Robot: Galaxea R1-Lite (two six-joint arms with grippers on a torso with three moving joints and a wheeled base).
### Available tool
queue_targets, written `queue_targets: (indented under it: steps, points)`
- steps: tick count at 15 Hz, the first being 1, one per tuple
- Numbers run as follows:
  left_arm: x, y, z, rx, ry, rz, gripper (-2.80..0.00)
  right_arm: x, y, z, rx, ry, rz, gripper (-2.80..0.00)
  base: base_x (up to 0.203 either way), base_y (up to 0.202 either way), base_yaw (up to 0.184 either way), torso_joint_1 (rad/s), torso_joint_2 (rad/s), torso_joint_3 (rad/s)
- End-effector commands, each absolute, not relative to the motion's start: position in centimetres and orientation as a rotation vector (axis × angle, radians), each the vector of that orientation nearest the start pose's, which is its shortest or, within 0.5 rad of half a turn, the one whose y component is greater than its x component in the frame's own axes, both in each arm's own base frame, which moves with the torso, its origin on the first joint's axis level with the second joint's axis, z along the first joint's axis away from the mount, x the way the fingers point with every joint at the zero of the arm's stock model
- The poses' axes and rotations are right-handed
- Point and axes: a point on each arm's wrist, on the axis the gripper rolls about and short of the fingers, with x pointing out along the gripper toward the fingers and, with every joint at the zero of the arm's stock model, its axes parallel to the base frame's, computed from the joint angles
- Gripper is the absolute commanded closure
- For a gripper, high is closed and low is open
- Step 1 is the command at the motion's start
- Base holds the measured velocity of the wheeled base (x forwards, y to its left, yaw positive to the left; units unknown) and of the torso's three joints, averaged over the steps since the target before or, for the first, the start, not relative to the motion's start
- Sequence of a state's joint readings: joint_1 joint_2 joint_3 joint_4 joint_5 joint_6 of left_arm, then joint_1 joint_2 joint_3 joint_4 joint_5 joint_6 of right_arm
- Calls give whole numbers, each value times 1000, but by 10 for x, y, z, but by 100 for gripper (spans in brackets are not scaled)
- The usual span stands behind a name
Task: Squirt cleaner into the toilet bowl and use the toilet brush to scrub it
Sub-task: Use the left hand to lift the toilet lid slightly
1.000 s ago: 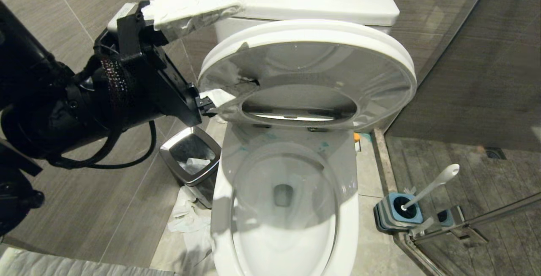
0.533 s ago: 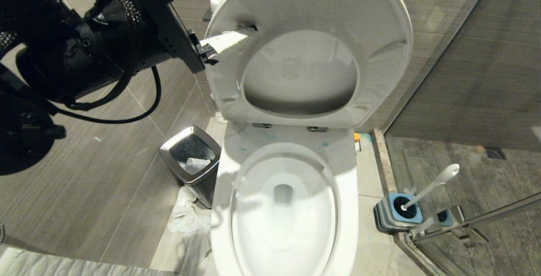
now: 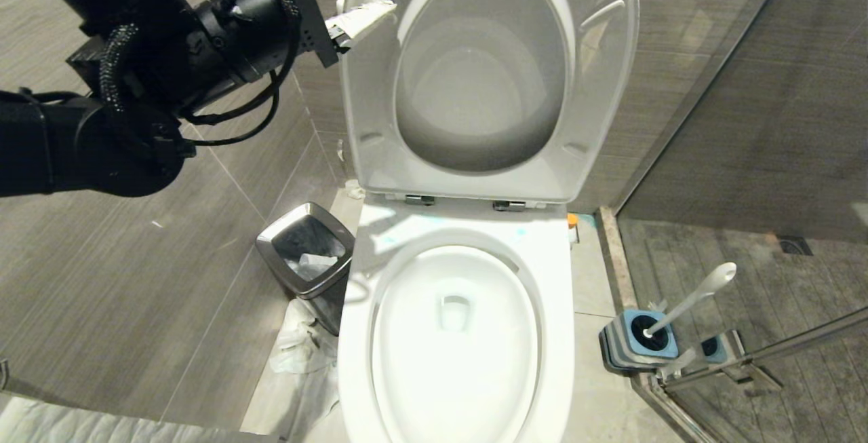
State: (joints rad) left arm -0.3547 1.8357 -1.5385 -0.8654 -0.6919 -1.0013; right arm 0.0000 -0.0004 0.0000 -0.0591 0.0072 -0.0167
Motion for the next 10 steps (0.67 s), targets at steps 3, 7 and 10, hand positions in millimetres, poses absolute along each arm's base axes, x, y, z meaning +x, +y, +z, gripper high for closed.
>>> queue_targets:
  steps: [3,7,10]
  points:
    - [370,-150,354,-782,-94,-1131,-280,-21,0,75,-17,-36,6,0,0,0,0,0,0,0]
    - [389,-156,355,-749,-147,-1077,-280,-21,0,75,-17,-35,7,0,0,0,0,0,0,0]
    - [393,-164,348,-729,-163,-1051,-280,-21,0,75,-17,-36,7,0,0,0,0,0,0,0]
